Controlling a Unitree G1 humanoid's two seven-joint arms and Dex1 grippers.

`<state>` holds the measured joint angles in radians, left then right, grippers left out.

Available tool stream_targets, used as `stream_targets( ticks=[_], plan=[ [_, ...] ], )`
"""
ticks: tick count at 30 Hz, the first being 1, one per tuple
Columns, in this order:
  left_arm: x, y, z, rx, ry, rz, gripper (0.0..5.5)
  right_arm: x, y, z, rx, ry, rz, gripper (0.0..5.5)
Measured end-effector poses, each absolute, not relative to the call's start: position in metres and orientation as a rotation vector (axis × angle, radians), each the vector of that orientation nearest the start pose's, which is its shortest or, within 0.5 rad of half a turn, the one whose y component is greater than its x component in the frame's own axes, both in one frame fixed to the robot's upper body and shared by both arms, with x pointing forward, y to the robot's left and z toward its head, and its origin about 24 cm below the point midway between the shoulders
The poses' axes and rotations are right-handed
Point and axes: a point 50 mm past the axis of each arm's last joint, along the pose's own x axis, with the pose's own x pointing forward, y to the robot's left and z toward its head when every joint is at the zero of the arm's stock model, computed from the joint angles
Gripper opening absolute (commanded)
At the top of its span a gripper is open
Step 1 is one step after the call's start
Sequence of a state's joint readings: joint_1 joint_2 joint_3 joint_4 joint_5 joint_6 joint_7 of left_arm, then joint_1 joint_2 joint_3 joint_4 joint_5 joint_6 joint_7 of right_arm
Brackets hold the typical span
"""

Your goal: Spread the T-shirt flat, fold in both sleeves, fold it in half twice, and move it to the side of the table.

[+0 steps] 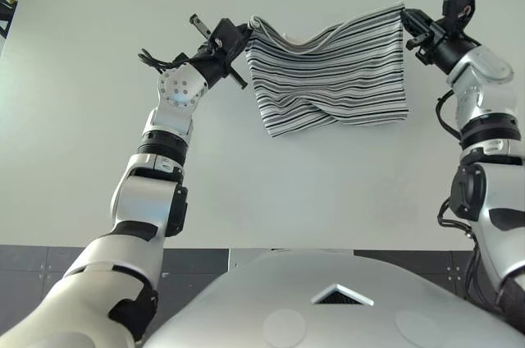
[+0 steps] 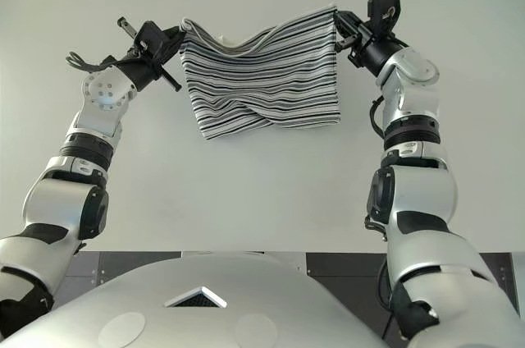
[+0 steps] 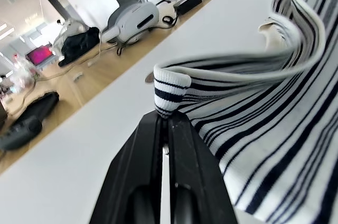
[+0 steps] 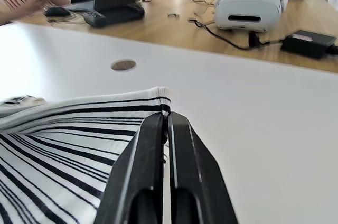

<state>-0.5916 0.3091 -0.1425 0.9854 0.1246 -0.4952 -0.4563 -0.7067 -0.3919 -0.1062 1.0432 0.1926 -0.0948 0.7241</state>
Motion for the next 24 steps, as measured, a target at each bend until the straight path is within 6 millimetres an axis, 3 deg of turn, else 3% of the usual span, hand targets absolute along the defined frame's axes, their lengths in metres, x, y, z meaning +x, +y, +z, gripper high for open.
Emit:
stream_targets(
  ticks=[2, 4, 8, 14, 18, 21, 24],
  plan=[
    [0.336, 0.167, 0.026, 0.483, 0.069, -0.615, 0.1, 0.356, -0.223, 0.052, -0.011, 0.243, 0.488, 0.12],
    [0.339, 0.165, 0.024, 0.463, 0.091, -0.607, 0.49, 0.354, -0.22, 0.042, -0.023, 0.289, 0.471, 0.1],
    [0.344, 0.165, 0.027, 0.447, 0.099, -0.59, 1.06, 0.353, -0.218, 0.034, -0.054, 0.316, 0.434, 0.75],
    [0.348, 0.176, 0.027, 0.415, 0.109, -0.479, 1.09, 0.358, -0.222, 0.041, -0.175, 0.23, 0.3, 0.93],
    [0.351, 0.205, 0.043, 0.429, 0.04, -0.345, 1.09, 0.362, -0.237, 0.06, -0.393, 0.105, 0.191, 0.93],
    [0.345, 0.2, 0.053, 0.448, -0.087, -0.43, 1.09, 0.362, -0.237, 0.068, -0.491, 0.049, 0.216, 0.93],
    [0.313, 0.171, 0.046, 0.499, -0.239, -0.687, 1.09, 0.355, -0.232, 0.078, -0.602, -0.06, 0.37, 0.93]
  ],
)
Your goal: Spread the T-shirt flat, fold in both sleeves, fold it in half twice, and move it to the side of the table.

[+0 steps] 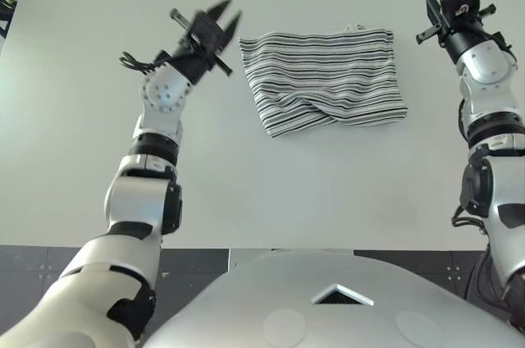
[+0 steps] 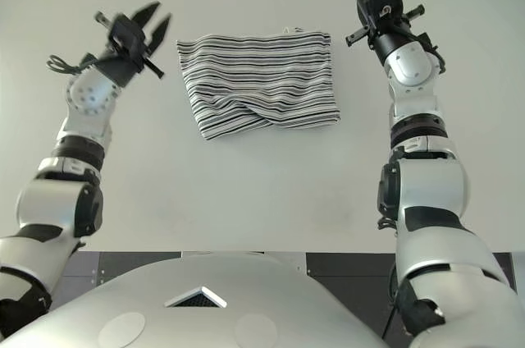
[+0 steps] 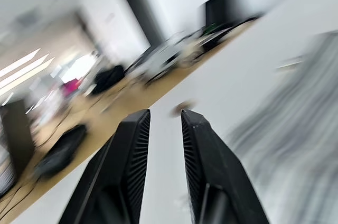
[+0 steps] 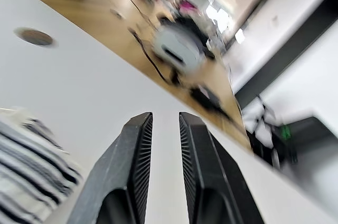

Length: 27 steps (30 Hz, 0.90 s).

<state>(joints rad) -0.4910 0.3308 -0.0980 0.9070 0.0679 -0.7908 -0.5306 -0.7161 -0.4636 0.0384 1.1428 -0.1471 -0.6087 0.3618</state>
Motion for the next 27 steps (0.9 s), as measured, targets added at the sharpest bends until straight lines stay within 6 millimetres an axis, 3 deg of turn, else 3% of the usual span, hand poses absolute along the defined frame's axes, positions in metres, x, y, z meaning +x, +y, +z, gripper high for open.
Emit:
stream_targets(
  ticks=[4, 8, 14, 18, 23, 27],
  plan=[
    [0.279, 0.152, 0.047, 0.561, -0.312, -0.878, 1.09, 0.345, -0.216, 0.08, -0.729, -0.123, 0.589, 0.93],
    [0.252, 0.139, 0.049, 0.571, -0.281, -1.053, 1.09, 0.337, -0.198, 0.072, -0.768, -0.076, 0.817, 0.93],
    [0.237, 0.137, 0.039, 0.632, -0.176, -1.191, 1.09, 0.323, -0.179, 0.045, -0.855, 0.136, 1.134, 0.93],
    [0.235, 0.149, 0.014, 0.773, -0.014, -1.211, 1.09, 0.326, -0.173, 0.044, -0.991, 0.203, 1.227, 0.93],
    [0.272, 0.164, 0.013, 1.098, -0.043, -1.058, 1.09, 0.326, -0.171, 0.049, -1.129, 0.268, 1.335, 0.93],
    [0.284, 0.172, 0.013, 1.287, -0.089, -1.021, 1.09, 0.314, -0.177, 0.057, -1.144, 0.385, 1.492, 0.93]
  ],
)
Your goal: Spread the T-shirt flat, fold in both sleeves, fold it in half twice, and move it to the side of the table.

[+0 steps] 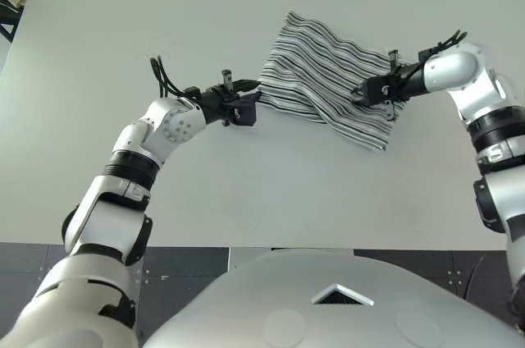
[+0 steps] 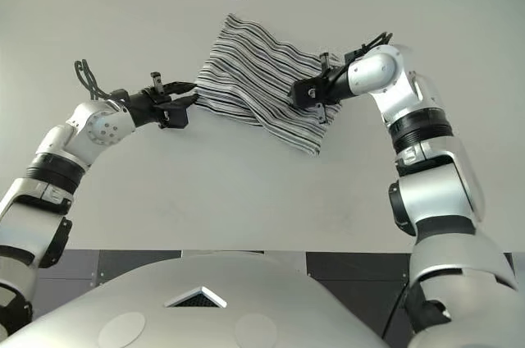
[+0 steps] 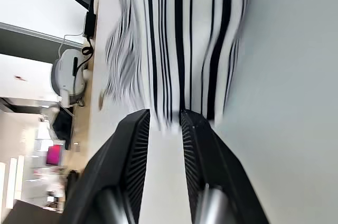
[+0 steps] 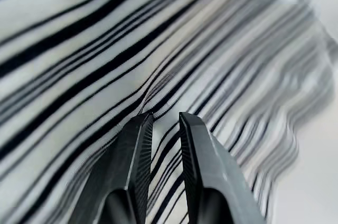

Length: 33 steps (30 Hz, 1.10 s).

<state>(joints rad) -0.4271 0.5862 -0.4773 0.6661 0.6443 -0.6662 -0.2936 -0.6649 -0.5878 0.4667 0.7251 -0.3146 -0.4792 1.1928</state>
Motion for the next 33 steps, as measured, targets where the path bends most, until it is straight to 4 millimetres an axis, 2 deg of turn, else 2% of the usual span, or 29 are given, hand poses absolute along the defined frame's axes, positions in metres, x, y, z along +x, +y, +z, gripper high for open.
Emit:
stream_targets(
  ticks=[2, 5, 7, 9, 13, 15, 16, 20, 23, 26, 28, 32, 33],
  plan=[
    [0.287, 0.177, 0.011, 1.407, -0.119, -1.024, 1.09, 0.294, -0.18, 0.059, -1.06, 0.469, 1.613, 0.93],
    [0.291, 0.184, 0.009, 1.595, -0.188, -1.02, 1.09, 0.261, -0.168, 0.052, -0.855, 0.515, 1.765, 0.93],
    [0.294, 0.186, 0.007, 1.729, -0.278, -1.001, 1.09, 0.24, -0.144, 0.044, -0.682, 0.472, 1.84, 0.93],
    [0.296, 0.184, 0.008, 1.795, -0.372, -0.968, 1.09, 0.229, -0.123, 0.038, -0.581, 0.422, 1.861, 0.93],
    [0.297, 0.19, 0.009, 1.793, -0.433, -0.878, 1.09, 0.243, -0.116, 0.052, -0.466, 0.295, 1.689, 0.93],
    [0.299, 0.2, 0.012, 1.751, -0.394, -0.816, 1.09, 0.25, -0.12, 0.064, -0.399, 0.246, 1.631, 0.93],
    [0.299, 0.211, 0.014, 1.733, -0.356, -0.78, 1.09, 0.254, -0.126, 0.073, -0.374, 0.22, 1.609, 0.93],
    [0.3, 0.225, 0.022, 1.699, -0.325, -0.726, 1.09, 0.252, -0.154, 0.098, -0.393, 0.259, 1.698, 0.93],
    [0.3, 0.222, 0.022, 1.676, -0.329, -0.729, 1.09, 0.265, -0.144, 0.107, -0.388, 0.182, 1.658, 0.93],
    [0.301, 0.215, 0.021, 1.645, -0.344, -0.726, 1.09, 0.283, -0.115, 0.092, -0.39, 0.099, 1.541, 0.93],
    [0.301, 0.211, 0.02, 1.632, -0.346, -0.73, 1.09, 0.288, -0.102, 0.069, -0.424, 0.12, 1.489, 0.93],
    [0.301, 0.204, 0.02, 1.604, -0.357, -0.732, 1.09, 0.288, -0.1, 0.024, -0.518, 0.225, 1.433, 0.93],
    [0.301, 0.204, 0.02, 1.604, -0.356, -0.733, 1.09, 0.29, -0.099, 0.023, -0.561, 0.202, 1.43, 0.93]
  ],
)
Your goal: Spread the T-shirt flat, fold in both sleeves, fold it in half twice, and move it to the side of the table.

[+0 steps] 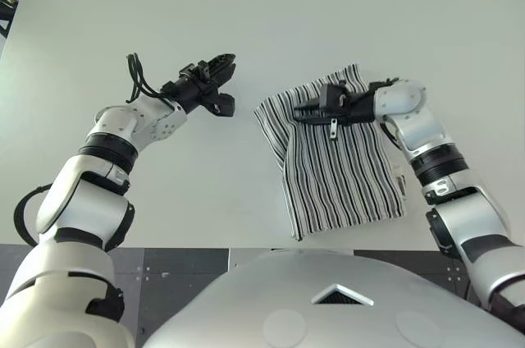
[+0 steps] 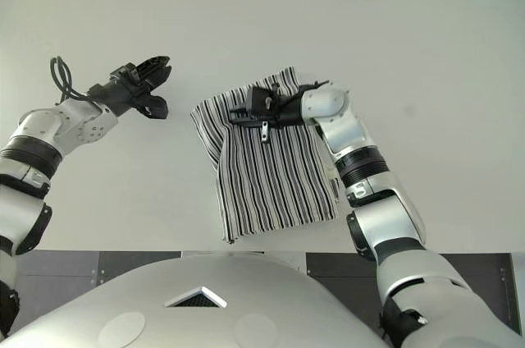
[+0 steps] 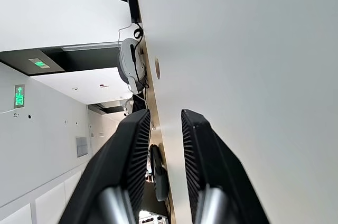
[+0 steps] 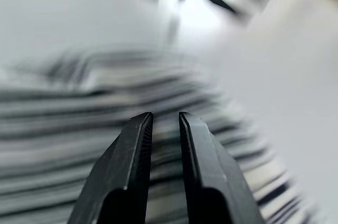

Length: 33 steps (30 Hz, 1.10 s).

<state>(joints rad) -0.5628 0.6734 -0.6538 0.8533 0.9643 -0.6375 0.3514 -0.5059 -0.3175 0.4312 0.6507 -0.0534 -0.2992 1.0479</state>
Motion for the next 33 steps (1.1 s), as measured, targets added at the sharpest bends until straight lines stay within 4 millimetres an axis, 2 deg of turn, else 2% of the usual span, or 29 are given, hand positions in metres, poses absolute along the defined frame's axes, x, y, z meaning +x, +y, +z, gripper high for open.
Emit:
stream_targets(
  ticks=[4, 7, 11, 13, 15, 16, 17, 19, 21, 23, 24, 27, 29, 30, 32, 33],
  plan=[
    [0.302, 0.201, 0.02, 1.595, -0.363, -0.734, 1.09, 0.31, -0.101, 0.024, -0.758, 0.18, 1.357, 0.93],
    [0.302, 0.2, 0.021, 1.585, -0.363, -0.734, 1.09, 0.329, -0.118, 0.027, -0.858, 0.199, 1.191, 0.93],
    [0.3, 0.197, 0.022, 1.559, -0.368, -0.735, 1.09, 0.334, -0.129, 0.029, -0.832, 0.182, 1.13, 0.93],
    [0.298, 0.194, 0.024, 1.506, -0.377, -0.746, 1.09, 0.33, -0.128, 0.032, -0.738, 0.109, 1.151, 0.93],
    [0.291, 0.186, 0.025, 1.412, -0.399, -0.78, 1.09, 0.324, -0.12, 0.05, -0.534, -0.097, 1.153, 0.93],
    [0.284, 0.18, 0.027, 1.348, -0.419, -0.804, 1.09, 0.325, -0.118, 0.07, -0.449, -0.251, 1.138, 0.93],
    [0.28, 0.177, 0.028, 1.312, -0.428, -0.818, 1.09, 0.326, -0.12, 0.084, -0.411, -0.329, 1.126, 0.93],
    [0.267, 0.173, 0.035, 1.218, -0.451, -0.879, 1.28, 0.324, -0.141, 0.116, -0.367, -0.499, 1.093, 0.98],
    [0.252, 0.175, 0.04, 1.165, -0.441, -0.959, 1.47, 0.311, -0.176, 0.125, -0.412, -0.519, 1.087, 0.98],
    [0.234, 0.178, 0.041, 1.105, -0.397, -1.069, 1.8, 0.288, -0.209, 0.113, -0.477, -0.419, 1.124, 1.16],
    [0.221, 0.181, 0.041, 1.066, -0.356, -1.147, 2.03, 0.269, -0.227, 0.101, -0.528, -0.323, 1.165, 1.34],
    [0.194, 0.183, 0.036, 0.998, -0.235, -1.334, 2.54, 0.222, -0.255, 0.088, -0.689, -0.214, 1.291, 1.92],
    [0.178, 0.184, 0.028, 0.967, -0.144, -1.447, 2.87, 0.183, -0.276, 0.069, -0.746, -0.044, 1.375, 2.28],
    [0.176, 0.183, 0.029, 0.955, -0.135, -1.468, 3.02, 0.171, -0.281, 0.063, -0.766, 0.015, 1.41, 2.45],
    [0.175, 0.182, 0.03, 0.952, -0.125, -1.488, 3.41, 0.16, -0.288, 0.057, -0.836, 0.085, 1.465, 2.9],
    [0.175, 0.181, 0.03, 0.955, -0.127, -1.491, 3.56, 0.154, -0.294, 0.053, -0.877, 0.147, 1.502, 2.92]
  ],
)
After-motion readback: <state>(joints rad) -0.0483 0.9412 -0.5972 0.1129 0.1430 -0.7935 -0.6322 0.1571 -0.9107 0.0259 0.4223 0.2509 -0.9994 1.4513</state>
